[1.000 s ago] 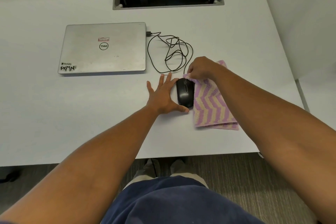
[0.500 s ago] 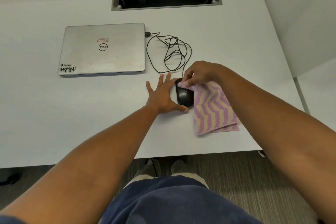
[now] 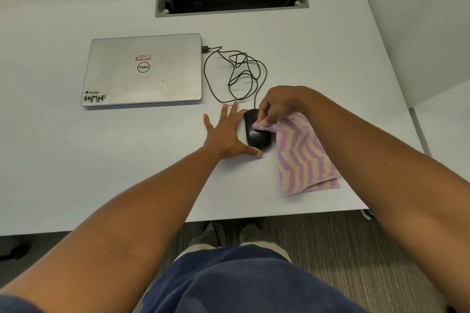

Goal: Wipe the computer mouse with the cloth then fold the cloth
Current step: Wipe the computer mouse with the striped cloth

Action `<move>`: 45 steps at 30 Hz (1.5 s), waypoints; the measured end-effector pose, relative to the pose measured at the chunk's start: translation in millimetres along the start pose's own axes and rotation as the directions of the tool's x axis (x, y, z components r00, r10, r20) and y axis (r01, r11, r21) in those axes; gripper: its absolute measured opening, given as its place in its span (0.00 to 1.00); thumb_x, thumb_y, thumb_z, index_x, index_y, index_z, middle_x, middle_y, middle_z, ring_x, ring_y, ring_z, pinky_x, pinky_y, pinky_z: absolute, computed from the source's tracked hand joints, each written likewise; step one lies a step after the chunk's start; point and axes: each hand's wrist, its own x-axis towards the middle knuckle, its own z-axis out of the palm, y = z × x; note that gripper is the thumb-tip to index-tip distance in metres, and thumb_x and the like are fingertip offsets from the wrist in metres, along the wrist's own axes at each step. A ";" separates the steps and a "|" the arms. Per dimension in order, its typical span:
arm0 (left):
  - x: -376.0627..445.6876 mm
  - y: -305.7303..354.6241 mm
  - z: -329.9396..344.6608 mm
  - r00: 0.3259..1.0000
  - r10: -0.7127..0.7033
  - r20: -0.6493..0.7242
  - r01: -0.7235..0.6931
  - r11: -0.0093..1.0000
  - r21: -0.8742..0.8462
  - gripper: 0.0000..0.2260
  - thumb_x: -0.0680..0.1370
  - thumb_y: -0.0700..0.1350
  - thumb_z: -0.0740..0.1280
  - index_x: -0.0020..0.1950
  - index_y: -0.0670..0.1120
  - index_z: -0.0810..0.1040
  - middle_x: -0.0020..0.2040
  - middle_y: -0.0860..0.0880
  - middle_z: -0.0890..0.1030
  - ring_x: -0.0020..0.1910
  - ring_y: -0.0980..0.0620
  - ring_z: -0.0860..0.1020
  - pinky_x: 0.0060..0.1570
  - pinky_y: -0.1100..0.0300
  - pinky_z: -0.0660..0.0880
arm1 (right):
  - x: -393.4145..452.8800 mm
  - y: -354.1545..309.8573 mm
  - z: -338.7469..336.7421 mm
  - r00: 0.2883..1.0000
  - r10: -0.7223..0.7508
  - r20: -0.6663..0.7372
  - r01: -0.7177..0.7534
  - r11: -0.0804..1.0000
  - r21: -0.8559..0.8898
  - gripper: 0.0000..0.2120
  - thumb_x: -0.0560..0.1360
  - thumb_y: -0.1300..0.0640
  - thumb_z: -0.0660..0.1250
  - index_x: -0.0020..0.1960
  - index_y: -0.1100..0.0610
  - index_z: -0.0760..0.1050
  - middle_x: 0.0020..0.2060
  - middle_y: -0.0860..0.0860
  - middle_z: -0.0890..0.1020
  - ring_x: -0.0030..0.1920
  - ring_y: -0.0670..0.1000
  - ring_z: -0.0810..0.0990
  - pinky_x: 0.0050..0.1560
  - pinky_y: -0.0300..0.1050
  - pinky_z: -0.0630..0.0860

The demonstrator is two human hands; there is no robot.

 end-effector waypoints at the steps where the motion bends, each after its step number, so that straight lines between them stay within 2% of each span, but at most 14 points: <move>1: 0.1 0.0 -0.1 1.000 0.001 -0.001 -0.001 1.000 -0.002 0.60 0.58 0.75 0.74 0.82 0.56 0.51 0.83 0.53 0.43 0.80 0.52 0.36 0.71 0.34 0.30 | 1.6 -1.3 0.6 0.999 0.009 -0.050 -0.010 1.000 -0.020 0.03 0.71 0.51 0.74 0.44 0.48 0.83 0.44 0.44 0.83 0.49 0.48 0.79 0.44 0.41 0.74; 4: 0.3 -0.1 0.3 1.000 0.001 -0.008 -0.001 1.000 -0.003 0.59 0.58 0.74 0.75 0.82 0.57 0.51 0.83 0.53 0.44 0.80 0.52 0.36 0.70 0.34 0.30 | 9.3 -5.1 7.8 0.965 0.000 -0.263 -0.038 0.990 -0.139 0.14 0.73 0.45 0.71 0.49 0.55 0.83 0.49 0.50 0.83 0.52 0.51 0.79 0.50 0.45 0.75; 6: 1.1 -0.2 1.3 1.000 0.002 -0.009 -0.002 1.000 -0.002 0.59 0.58 0.74 0.74 0.82 0.57 0.50 0.83 0.52 0.44 0.80 0.51 0.36 0.70 0.34 0.30 | 12.1 -5.2 12.3 0.948 -0.028 -0.318 -0.007 0.994 -0.109 0.13 0.74 0.47 0.71 0.51 0.56 0.83 0.50 0.51 0.83 0.53 0.51 0.79 0.50 0.44 0.75; 10: 1.0 -1.1 2.1 1.000 0.002 -0.013 -0.002 1.000 -0.004 0.60 0.58 0.75 0.74 0.82 0.56 0.50 0.83 0.53 0.44 0.80 0.52 0.36 0.71 0.34 0.30 | 4.2 3.8 11.0 0.978 -0.078 -0.196 0.105 0.986 0.129 0.05 0.69 0.53 0.76 0.45 0.50 0.85 0.44 0.45 0.84 0.46 0.45 0.79 0.41 0.37 0.70; 13: 0.6 -0.7 1.6 1.000 0.001 -0.006 -0.001 1.000 -0.003 0.60 0.58 0.75 0.74 0.82 0.56 0.50 0.83 0.53 0.43 0.80 0.52 0.36 0.72 0.33 0.30 | -3.7 9.7 7.6 0.996 -0.066 -0.059 0.073 0.988 0.139 0.05 0.67 0.52 0.77 0.44 0.46 0.86 0.39 0.38 0.83 0.44 0.41 0.77 0.40 0.37 0.70; 15: 0.1 0.3 0.5 1.000 0.001 -0.004 -0.001 1.000 -0.006 0.60 0.58 0.74 0.75 0.82 0.56 0.50 0.83 0.53 0.43 0.80 0.52 0.35 0.71 0.33 0.30 | -0.5 13.2 4.5 0.998 -0.036 -0.056 0.043 0.991 0.130 0.05 0.68 0.53 0.77 0.43 0.47 0.86 0.38 0.39 0.83 0.44 0.43 0.78 0.42 0.38 0.72; 20: -0.1 1.4 -0.5 1.000 0.004 0.004 -0.004 1.000 0.006 0.60 0.59 0.74 0.74 0.82 0.56 0.49 0.83 0.52 0.43 0.80 0.51 0.36 0.71 0.33 0.31 | 10.8 9.0 12.0 0.940 0.000 -0.342 0.033 0.995 0.092 0.09 0.71 0.51 0.74 0.49 0.55 0.84 0.46 0.49 0.84 0.50 0.49 0.81 0.49 0.43 0.75; 22: 0.2 1.5 -0.7 1.000 0.003 0.003 -0.003 1.000 0.005 0.60 0.59 0.74 0.74 0.82 0.56 0.49 0.83 0.52 0.43 0.80 0.51 0.36 0.71 0.32 0.31 | 13.7 6.6 16.8 0.926 -0.041 -0.376 0.090 0.989 0.114 0.10 0.71 0.52 0.74 0.49 0.55 0.85 0.48 0.50 0.85 0.51 0.49 0.81 0.48 0.40 0.74; 25: -0.3 0.5 -0.3 1.000 0.006 -0.004 -0.006 1.000 -0.016 0.60 0.58 0.75 0.74 0.82 0.56 0.49 0.83 0.53 0.44 0.80 0.52 0.36 0.71 0.33 0.30 | 11.3 7.7 14.0 0.965 -0.086 -0.248 0.137 0.971 0.194 0.05 0.67 0.49 0.77 0.44 0.45 0.85 0.44 0.43 0.84 0.47 0.42 0.79 0.43 0.37 0.72; 30: -1.1 1.2 -0.9 1.000 -0.007 0.009 0.007 1.000 0.007 0.61 0.58 0.74 0.74 0.82 0.55 0.50 0.83 0.54 0.43 0.80 0.53 0.35 0.72 0.33 0.31 | 6.2 6.9 2.2 0.997 -0.076 0.009 0.076 0.997 0.001 0.05 0.68 0.50 0.76 0.40 0.40 0.84 0.41 0.37 0.81 0.46 0.42 0.76 0.41 0.38 0.68; 35: -1.7 2.7 -3.2 1.000 -0.004 0.018 0.004 1.000 -0.002 0.60 0.59 0.74 0.75 0.82 0.56 0.50 0.83 0.53 0.43 0.80 0.52 0.35 0.72 0.33 0.30 | 8.8 8.1 -2.9 0.997 -0.033 -0.068 0.033 0.999 -0.009 0.04 0.70 0.52 0.75 0.45 0.48 0.85 0.42 0.43 0.83 0.47 0.46 0.79 0.48 0.43 0.76; 38: -2.0 2.9 -2.8 1.000 0.004 0.012 -0.004 1.000 -0.011 0.59 0.59 0.73 0.75 0.82 0.56 0.50 0.83 0.52 0.43 0.80 0.51 0.35 0.71 0.32 0.30 | 14.7 6.0 0.9 0.971 -0.042 -0.234 0.037 0.999 -0.024 0.10 0.71 0.47 0.74 0.48 0.53 0.84 0.43 0.47 0.82 0.46 0.47 0.78 0.45 0.42 0.72; 41: -1.4 2.6 -1.9 1.000 0.002 0.009 -0.002 1.000 -0.009 0.60 0.59 0.74 0.75 0.82 0.56 0.49 0.83 0.52 0.43 0.80 0.51 0.35 0.71 0.32 0.30 | 18.9 -1.7 8.8 0.946 -0.090 -0.311 0.093 0.996 -0.006 0.09 0.71 0.50 0.74 0.48 0.54 0.85 0.44 0.48 0.84 0.44 0.45 0.78 0.44 0.39 0.71; 45: -0.5 1.2 -0.3 1.000 0.009 0.002 -0.009 1.000 -0.005 0.59 0.59 0.75 0.74 0.82 0.57 0.49 0.83 0.52 0.44 0.80 0.51 0.36 0.71 0.32 0.31 | 16.7 -9.0 10.1 0.986 -0.112 -0.126 0.121 0.990 0.068 0.03 0.66 0.50 0.78 0.39 0.45 0.85 0.41 0.43 0.84 0.43 0.42 0.79 0.39 0.36 0.70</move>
